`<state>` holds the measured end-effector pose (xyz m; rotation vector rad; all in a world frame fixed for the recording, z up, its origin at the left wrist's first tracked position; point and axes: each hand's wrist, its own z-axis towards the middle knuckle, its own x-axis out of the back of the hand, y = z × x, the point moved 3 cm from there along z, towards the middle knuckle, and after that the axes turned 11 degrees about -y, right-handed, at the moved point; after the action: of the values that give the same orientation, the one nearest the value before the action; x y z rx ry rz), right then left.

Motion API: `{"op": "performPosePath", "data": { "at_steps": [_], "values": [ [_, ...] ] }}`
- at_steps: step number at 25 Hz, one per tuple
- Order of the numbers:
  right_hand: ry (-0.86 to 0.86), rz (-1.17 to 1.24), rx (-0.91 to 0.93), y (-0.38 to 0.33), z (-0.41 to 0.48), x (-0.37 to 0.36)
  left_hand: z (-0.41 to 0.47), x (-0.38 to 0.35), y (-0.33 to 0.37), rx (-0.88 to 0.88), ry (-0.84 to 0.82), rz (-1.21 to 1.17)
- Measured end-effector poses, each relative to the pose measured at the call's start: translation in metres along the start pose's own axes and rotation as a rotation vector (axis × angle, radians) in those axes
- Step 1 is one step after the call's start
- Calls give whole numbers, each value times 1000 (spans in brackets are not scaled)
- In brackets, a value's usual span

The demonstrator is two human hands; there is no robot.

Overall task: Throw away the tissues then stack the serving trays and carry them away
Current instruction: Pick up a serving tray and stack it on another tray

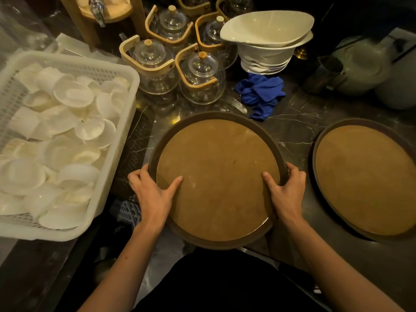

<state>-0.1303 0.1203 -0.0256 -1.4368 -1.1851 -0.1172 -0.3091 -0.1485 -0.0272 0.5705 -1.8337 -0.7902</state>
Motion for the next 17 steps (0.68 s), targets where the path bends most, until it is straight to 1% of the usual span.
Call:
{"op": "performPosePath", "data": {
  "at_steps": [3, 8, 12, 17],
  "values": [
    [-7, 1, 7, -2, 0, 0, 0, -3, -1, 20, 13, 22],
    [-17, 8, 14, 1, -4, -1, 1, -5, -2, 1, 12, 52],
    [-10, 33, -17, 7, -1, -3, 1, -6, -3, -14, 7, 84],
    [0, -12, 12, 13, 1, -8, 1, -6, -4, -28, -3, 112]
  ]
}}
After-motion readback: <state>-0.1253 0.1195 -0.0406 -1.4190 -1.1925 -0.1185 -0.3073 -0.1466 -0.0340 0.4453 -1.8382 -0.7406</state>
